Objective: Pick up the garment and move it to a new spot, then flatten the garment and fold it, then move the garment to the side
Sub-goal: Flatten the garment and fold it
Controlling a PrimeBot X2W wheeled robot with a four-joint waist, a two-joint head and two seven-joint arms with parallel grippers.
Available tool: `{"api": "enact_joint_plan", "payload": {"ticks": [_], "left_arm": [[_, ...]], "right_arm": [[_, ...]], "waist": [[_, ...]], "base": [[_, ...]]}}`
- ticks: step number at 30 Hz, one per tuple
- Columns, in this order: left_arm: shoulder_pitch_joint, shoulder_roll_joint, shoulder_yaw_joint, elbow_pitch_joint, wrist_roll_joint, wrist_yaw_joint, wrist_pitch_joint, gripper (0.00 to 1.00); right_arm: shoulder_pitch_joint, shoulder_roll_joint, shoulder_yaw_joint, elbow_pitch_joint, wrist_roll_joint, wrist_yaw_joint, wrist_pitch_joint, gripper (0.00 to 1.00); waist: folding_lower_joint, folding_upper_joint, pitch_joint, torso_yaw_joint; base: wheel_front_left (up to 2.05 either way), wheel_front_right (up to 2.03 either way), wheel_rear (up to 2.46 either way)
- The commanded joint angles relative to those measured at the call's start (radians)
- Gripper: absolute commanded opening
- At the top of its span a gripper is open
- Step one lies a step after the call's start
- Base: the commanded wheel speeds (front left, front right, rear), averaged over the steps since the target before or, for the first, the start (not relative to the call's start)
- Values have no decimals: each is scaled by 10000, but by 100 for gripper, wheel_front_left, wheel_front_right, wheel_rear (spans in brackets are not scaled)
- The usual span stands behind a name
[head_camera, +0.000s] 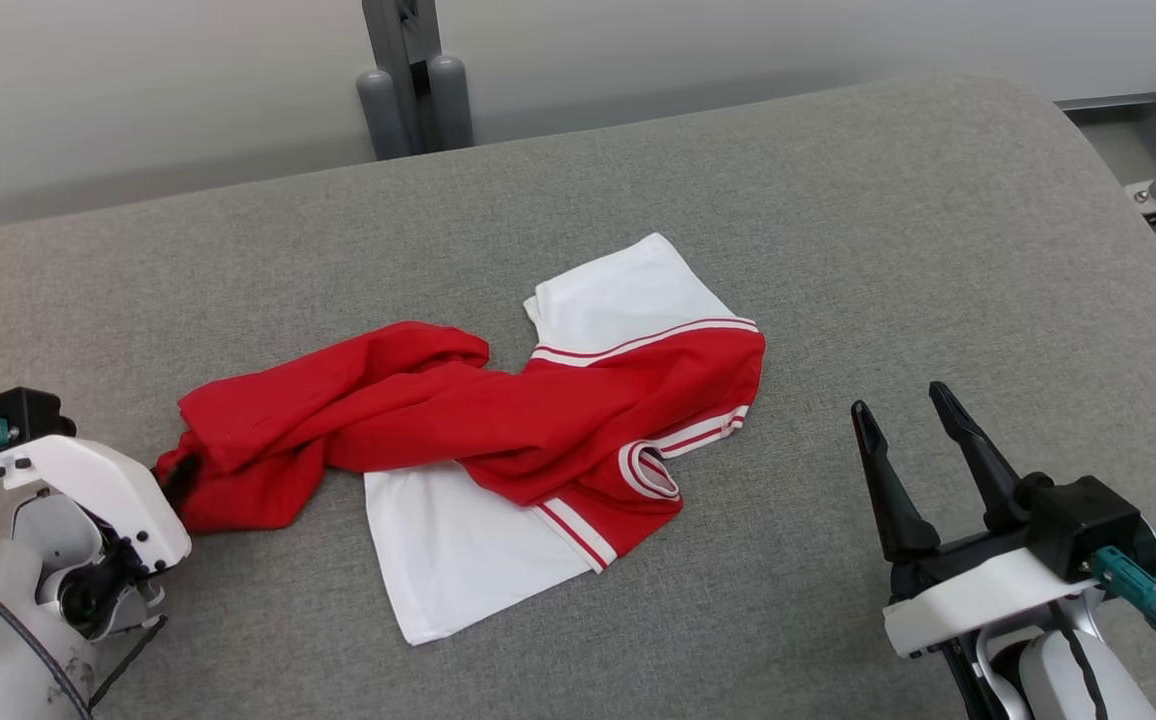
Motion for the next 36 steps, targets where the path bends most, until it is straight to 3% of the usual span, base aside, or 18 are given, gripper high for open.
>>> {"api": "enact_joint_plan", "payload": {"ticks": [1, 13, 17, 24, 25, 31, 36], "left_arm": [[-217, 21, -59, 49, -5, -72, -162, 0], [-709, 681, -726, -1445, 667, -84, -3060, 0], [-440, 817, -905, -2382, 1144, 121, -3879, 0], [1301, 923, -943, -4252, 1285, 745, -4517, 0], [2174, 863, -879, -4862, 1142, 984, -4722, 0], [4197, 561, -862, -5967, 762, 1480, -5015, 0], [5408, 190, -869, -6149, 449, 1500, -5313, 0]], "right_arm": [[-74, -9, 13, 24, 73, -3, -92, 100], [212, -24, -358, 178, 27, -3, -199, 100], [369, -17, -556, 82, -31, -3, -173, 100], [631, 38, -697, -112, -48, -3, -88, 100], [753, 50, -748, -179, -49, -3, -88, 100], [996, 131, -839, -264, -42, -3, -13, 100], [1277, 196, -889, -292, 17, -3, 19, 100]], "waist": [[0, 0, -25, 24], [0, 0, -670, 395], [0, 0, -926, 612], [0, 0, -1140, 936], [0, 0, -1149, 1041], [0, 0, -1188, 1286], [0, 0, -1273, 1368]], "base": [[0, 0, 0], [0, 0, 0], [0, 0, 0], [0, 0, 0], [0, 0, 0], [0, 0, 0], [0, 0, 0]]}}
